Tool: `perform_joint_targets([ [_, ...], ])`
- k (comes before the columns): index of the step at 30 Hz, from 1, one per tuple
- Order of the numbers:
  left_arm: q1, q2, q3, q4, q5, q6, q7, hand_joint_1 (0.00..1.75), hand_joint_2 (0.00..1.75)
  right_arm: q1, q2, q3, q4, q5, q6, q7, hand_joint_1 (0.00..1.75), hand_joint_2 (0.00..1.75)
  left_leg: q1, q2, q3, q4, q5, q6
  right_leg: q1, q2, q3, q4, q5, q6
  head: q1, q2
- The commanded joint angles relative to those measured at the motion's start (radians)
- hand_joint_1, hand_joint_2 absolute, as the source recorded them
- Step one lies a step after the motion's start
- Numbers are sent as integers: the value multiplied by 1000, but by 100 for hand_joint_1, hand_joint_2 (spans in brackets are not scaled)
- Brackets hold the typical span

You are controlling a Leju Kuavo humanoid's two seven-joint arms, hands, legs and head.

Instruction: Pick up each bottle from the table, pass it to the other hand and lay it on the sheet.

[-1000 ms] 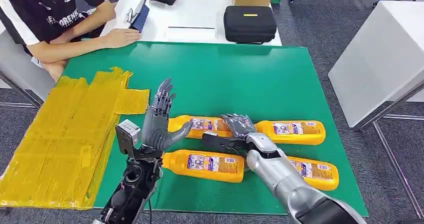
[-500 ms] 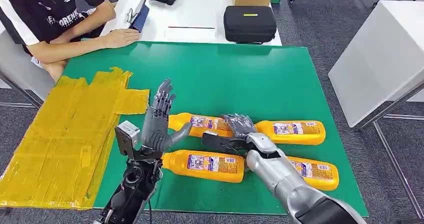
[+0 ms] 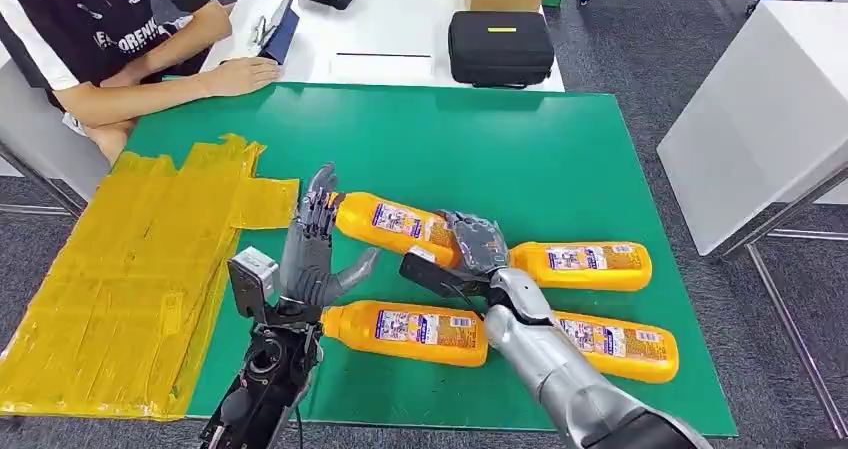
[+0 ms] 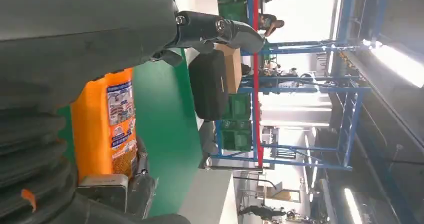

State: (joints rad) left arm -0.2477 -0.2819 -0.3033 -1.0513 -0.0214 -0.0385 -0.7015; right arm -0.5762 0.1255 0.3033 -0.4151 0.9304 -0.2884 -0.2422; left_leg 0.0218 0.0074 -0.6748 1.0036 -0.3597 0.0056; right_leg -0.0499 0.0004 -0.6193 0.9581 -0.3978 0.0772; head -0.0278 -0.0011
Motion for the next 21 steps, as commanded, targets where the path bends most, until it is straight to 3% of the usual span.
perform_joint_targets([
  [1, -12, 31, 18, 5, -1, -2, 3, 0, 175, -9, 32, -117, -42, -75, -84, -53, 175, 175, 0, 1, 5, 0, -2, 0, 1, 1, 4, 0, -2, -5, 0, 0],
  [8, -43, 34, 8, 37, 5, -31, 3, 0, 175, 55, 53, -241, -196, -232, -182, -192, 175, 175, 0, 0, 3, 0, -2, 0, 1, 0, 3, 0, -2, -4, 0, 0],
  [10, -62, 27, 16, 75, 52, -92, 3, 0, 175, 75, 55, -251, -232, -270, -198, -233, 175, 175, 0, 0, 9, 1, -5, 0, 2, 0, 8, 2, -5, -9, 0, 0],
  [11, -66, 26, 18, 83, 69, -120, 3, 0, 175, 83, 58, -254, -246, -284, -208, -248, 175, 175, 0, -1, 5, 0, -2, 0, 1, -1, 5, 0, -2, -5, 0, 0],
  [12, -75, 24, 22, 110, 134, -219, 3, 0, 175, 98, 69, -269, -282, -328, -244, -292, 175, 175, 0, -1, 7, 1, -4, 0, 1, -1, 7, 1, -4, -7, 0, 0],
  [16, -105, 17, 36, 170, 256, -322, 39, 0, 175, 113, 74, -254, -325, -395, -268, -311, 175, 175, 0, 0, 8, 1, -4, 0, 1, 0, 7, 1, -4, -8, 0, 0],
  [21, -155, 16, 57, 252, 330, -310, 124, 0, 175, 116, 91, -228, -329, -435, -279, -345, 175, 175, 0, 0, 5, 0, -2, 0, 1, 0, 4, 0, -2, -5, 0, 0],
])
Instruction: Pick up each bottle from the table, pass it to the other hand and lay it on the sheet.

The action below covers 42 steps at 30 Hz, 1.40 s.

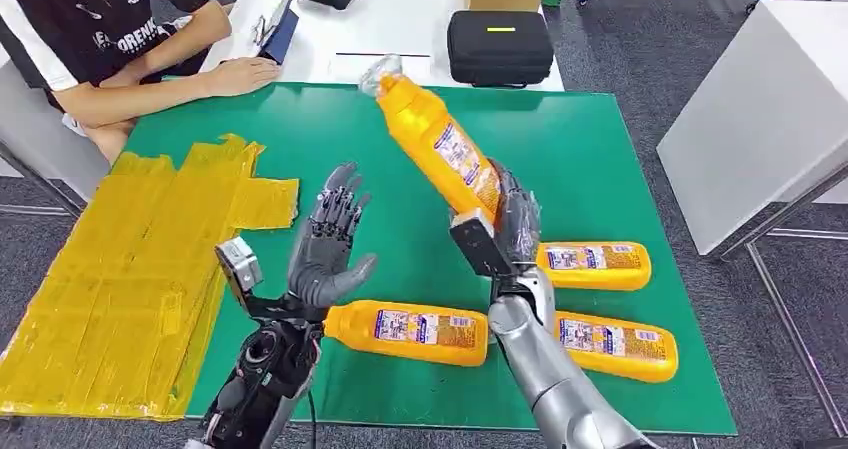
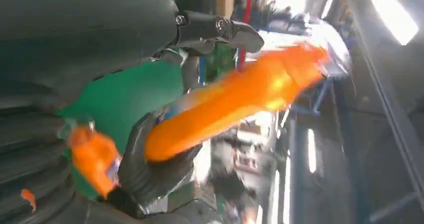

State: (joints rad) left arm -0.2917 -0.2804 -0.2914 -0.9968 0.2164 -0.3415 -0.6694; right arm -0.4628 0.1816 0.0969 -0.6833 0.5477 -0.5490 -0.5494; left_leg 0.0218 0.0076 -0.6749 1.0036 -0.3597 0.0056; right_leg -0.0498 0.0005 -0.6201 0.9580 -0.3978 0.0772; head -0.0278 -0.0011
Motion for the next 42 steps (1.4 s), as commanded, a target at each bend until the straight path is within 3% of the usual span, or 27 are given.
perform_joint_targets([
  [1, -126, 16, 51, 231, 133, -40, 122, 0, 175, -4, 37, -6, -51, -59, -14, -45, 175, 175, 0, 0, 7, 0, -3, 0, 1, 0, 6, 1, -3, -7, 0, 0],
  [8, -177, 12, 72, 356, 236, -89, 182, 0, 175, -27, 40, 27, -13, -75, -15, -43, 175, 175, 0, 0, 4, 0, -1, 0, 0, 0, 3, 0, -1, -4, 0, 0],
  [10, -186, 12, 75, 369, 248, -87, 184, 0, 175, -30, 41, 32, -7, -74, -15, -42, 175, 175, 0, 0, 9, 1, -4, 1, 1, 0, 8, 1, -4, -8, 0, 0],
  [19, -195, 10, 78, 379, 262, -75, 191, 0, 175, -32, 47, 73, 20, -44, 0, -23, 175, 175, 0, 0, 4, 0, -2, 0, 1, 1, 4, 0, -2, -4, 0, 0],
  [21, -196, 11, 75, 380, 266, -75, 189, 0, 175, -42, 42, 110, 49, 2, 17, 28, 173, 175, 0, 1, 8, 1, -5, 1, 1, 1, 8, 1, -4, -7, 0, 0],
  [24, -196, 11, 75, 380, 266, -75, 189, 0, 175, -42, 42, 110, 49, 2, 17, 28, 175, 175, 0, 1, 3, 0, -2, 0, 1, 1, 3, 0, -1, -4, 0, 0],
  [34, -200, 15, 70, 385, 275, -82, 183, 0, 175, -77, 41, 253, 162, 237, 213, 276, 171, 175, 1, 0, 6, 1, -3, 0, 1, 0, 5, 1, -2, -6, 0, 0],
  [42, -187, 15, 78, 376, 279, -71, 174, 0, 175, -77, 56, 284, 184, 290, 246, 304, 173, 175, 1, 0, 8, 1, -4, 1, 2, 0, 8, 1, -4, -7, 0, 0],
])
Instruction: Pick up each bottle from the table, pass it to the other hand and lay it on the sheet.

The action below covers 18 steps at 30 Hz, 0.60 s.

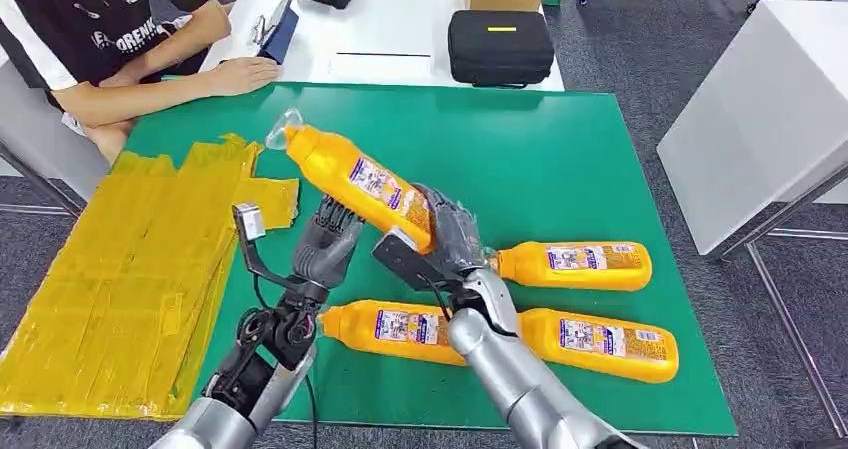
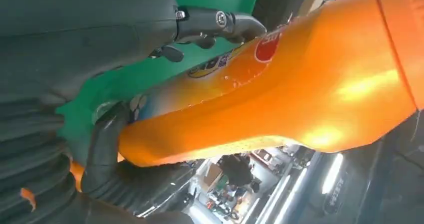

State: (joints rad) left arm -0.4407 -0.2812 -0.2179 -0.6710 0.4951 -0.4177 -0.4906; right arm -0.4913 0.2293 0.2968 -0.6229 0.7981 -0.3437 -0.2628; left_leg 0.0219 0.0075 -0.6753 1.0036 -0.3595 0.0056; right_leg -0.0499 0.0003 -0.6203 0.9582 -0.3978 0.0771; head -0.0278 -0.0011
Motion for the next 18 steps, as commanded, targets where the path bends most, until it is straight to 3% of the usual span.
perform_joint_targets([
  [1, -38, 16, 4, 51, 1, 6, -5, 0, 175, -49, 8, 84, 124, 39, 40, 18, 173, 175, 1, 0, 6, 0, -3, 0, 1, 0, 5, 0, -2, -5, 0, 0],
  [8, -39, 19, 15, 59, 4, 17, -8, 0, 175, -34, 24, 99, 105, 55, 8, -51, 175, 175, 0, 0, 4, 0, -2, 0, 1, 0, 4, 0, -2, -4, 0, 0],
  [11, -48, 19, 19, 85, 6, 13, -12, 0, 175, 3, 31, 117, 41, 22, 71, -132, 175, 175, 1, 0, 6, 0, -3, 0, 2, 0, 5, 0, -3, -6, 0, 0],
  [14, -56, 17, 22, 106, 7, 15, -20, 0, 175, 35, 22, 157, -16, 11, 138, -152, 175, 175, 1, 0, 10, 1, -5, 0, 2, 0, 9, 1, -5, -8, 0, 0],
  [15, -56, 17, 22, 106, 7, 14, -20, 0, 175, 41, 25, 160, -16, 12, 139, -150, 175, 175, 1, -1, 5, 0, -2, 0, 1, -1, 5, 0, -2, -5, -1, 0],
  [18, -57, 17, 22, 106, 7, 14, -21, 0, 175, 43, 27, 162, -16, 12, 139, -150, 175, 175, 1, -1, 8, 1, -4, 0, 2, -1, 7, 1, -4, -7, 0, 0],
])
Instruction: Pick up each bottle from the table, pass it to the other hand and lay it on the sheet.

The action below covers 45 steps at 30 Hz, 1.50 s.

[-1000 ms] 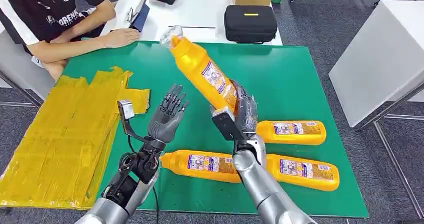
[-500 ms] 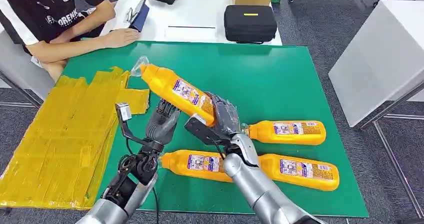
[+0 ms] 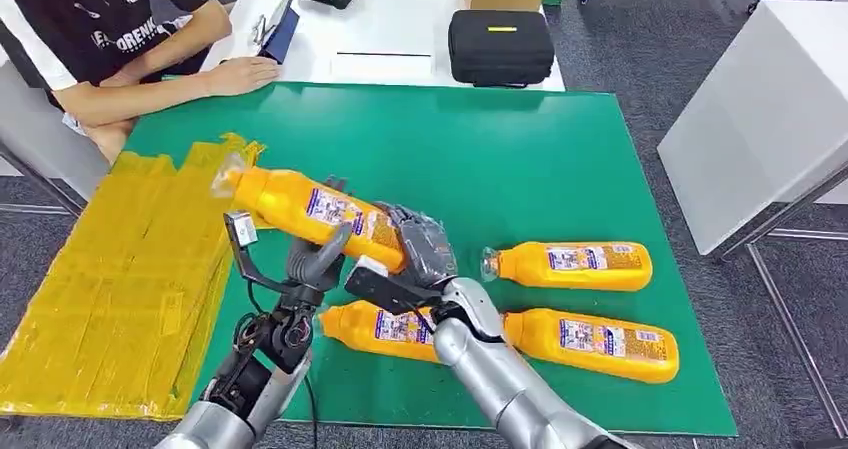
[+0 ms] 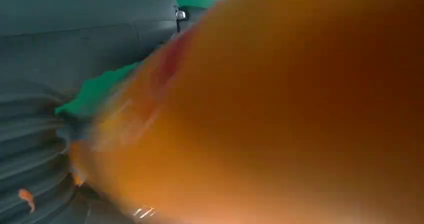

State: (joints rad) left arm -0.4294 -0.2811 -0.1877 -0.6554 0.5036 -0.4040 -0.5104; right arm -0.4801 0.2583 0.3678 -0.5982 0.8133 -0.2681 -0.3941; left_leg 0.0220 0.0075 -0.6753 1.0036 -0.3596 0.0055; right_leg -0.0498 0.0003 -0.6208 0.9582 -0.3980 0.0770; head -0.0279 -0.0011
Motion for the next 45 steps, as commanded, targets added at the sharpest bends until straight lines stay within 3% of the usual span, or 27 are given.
perform_joint_targets([
  [1, -69, 17, -8, 91, -2, 1, -1, 0, 175, 31, -4, 91, -42, -3, 64, -19, 175, 175, 1, -1, 9, 1, -5, 1, 2, -1, 9, 1, -5, -8, 0, 0],
  [7, -70, 16, -8, 93, -1, 3, -2, 0, 175, 31, -9, 96, -49, -5, 76, -23, 173, 175, 1, -1, 7, 1, -4, 0, 2, -1, 7, 1, -4, -7, 0, 0],
  [15, -59, 21, 40, 77, 15, 76, -44, 0, 175, 81, -41, 201, -139, -13, 129, -9, 175, 175, 1, -1, 7, 1, -4, 0, 2, -1, 8, 0, -4, -7, 0, 0],
  [16, -53, 18, 56, 63, 19, 103, -52, 58, 175, 79, -45, 208, -138, -23, 124, -1, 175, 175, 1, -1, 6, 0, -3, 0, 2, -1, 6, 0, -3, -6, 0, 0],
  [17, -48, 17, 64, 50, 20, 112, -61, 175, 175, 77, -47, 211, -136, -26, 119, 3, 175, 175, 1, -1, 3, 0, -2, 0, 1, 0, 4, 0, -1, -4, 0, 0],
  [27, -16, 20, 103, -42, 21, 198, -91, 175, 175, 56, -53, 189, -107, -61, 82, 20, 175, 175, 1, -1, 8, 1, -4, 0, 2, -1, 8, 1, -4, -8, 0, 0],
  [40, -13, 27, 107, -96, -78, 367, -145, 175, 175, 75, -56, 111, -191, -151, 31, 15, 175, 175, 1, -1, 4, 0, -2, 0, 2, -1, 5, 0, -2, -5, 0, 0],
  [45, -14, 28, 110, -95, -77, 367, -145, 175, 175, 77, -60, 113, -202, -152, 36, 15, 175, 175, 1, 0, 3, 0, -1, 0, 1, 0, 3, 0, -1, -4, 0, 0],
])
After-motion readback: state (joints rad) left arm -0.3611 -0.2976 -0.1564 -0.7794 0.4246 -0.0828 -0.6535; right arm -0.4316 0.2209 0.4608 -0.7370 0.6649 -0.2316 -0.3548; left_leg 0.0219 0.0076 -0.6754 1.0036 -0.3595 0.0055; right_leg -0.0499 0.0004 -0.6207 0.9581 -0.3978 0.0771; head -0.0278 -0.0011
